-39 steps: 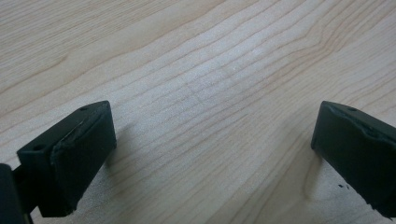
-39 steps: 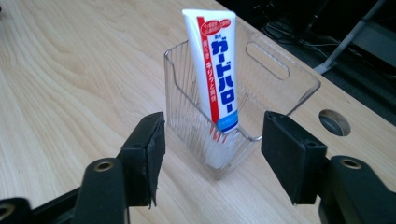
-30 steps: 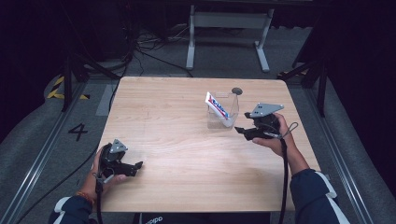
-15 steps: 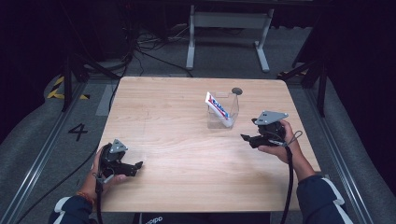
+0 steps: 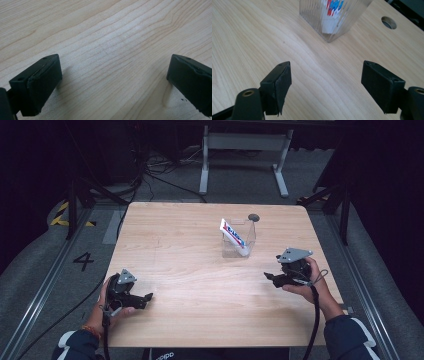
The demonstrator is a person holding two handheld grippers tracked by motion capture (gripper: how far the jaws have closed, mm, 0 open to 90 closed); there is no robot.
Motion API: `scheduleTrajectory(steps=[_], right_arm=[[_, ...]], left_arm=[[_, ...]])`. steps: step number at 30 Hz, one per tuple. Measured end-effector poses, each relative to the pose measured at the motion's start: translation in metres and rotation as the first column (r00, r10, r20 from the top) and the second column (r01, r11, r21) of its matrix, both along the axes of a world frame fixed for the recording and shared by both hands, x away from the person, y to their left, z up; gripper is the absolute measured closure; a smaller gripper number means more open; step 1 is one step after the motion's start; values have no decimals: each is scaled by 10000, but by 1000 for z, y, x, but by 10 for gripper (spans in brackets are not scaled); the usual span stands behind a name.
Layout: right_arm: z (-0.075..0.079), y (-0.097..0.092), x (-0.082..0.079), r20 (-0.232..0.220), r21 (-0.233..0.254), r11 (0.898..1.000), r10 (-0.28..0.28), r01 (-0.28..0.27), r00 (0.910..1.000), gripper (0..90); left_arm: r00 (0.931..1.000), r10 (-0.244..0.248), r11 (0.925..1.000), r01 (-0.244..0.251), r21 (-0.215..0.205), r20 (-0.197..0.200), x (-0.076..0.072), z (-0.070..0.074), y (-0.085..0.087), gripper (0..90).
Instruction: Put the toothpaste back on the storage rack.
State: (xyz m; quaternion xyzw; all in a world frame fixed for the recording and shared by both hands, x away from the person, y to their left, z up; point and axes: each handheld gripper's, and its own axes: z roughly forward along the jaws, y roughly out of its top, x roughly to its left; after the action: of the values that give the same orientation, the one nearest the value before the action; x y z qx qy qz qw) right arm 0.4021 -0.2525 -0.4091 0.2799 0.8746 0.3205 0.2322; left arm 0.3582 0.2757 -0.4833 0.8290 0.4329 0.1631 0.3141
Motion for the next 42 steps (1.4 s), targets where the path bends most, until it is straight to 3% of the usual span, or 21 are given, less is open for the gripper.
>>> scheduleTrajectory(steps=[20,34,42], right_arm=[[-29,-30,-20,-311,-139,9993,-361,356,9989,239],[-49,-56,-32,-685,218,9953,-926,943,9933,227],[-60,-74,-40,-908,696,9885,-1275,1340,9877,224]], left_arm=[[10000,18,10000,-18,-17,41,0,0,0,4],[10000,22,10000,-22,-19,32,-1,0,0,5],[10000,19,10000,-19,-19,31,-1,0,0,5]])
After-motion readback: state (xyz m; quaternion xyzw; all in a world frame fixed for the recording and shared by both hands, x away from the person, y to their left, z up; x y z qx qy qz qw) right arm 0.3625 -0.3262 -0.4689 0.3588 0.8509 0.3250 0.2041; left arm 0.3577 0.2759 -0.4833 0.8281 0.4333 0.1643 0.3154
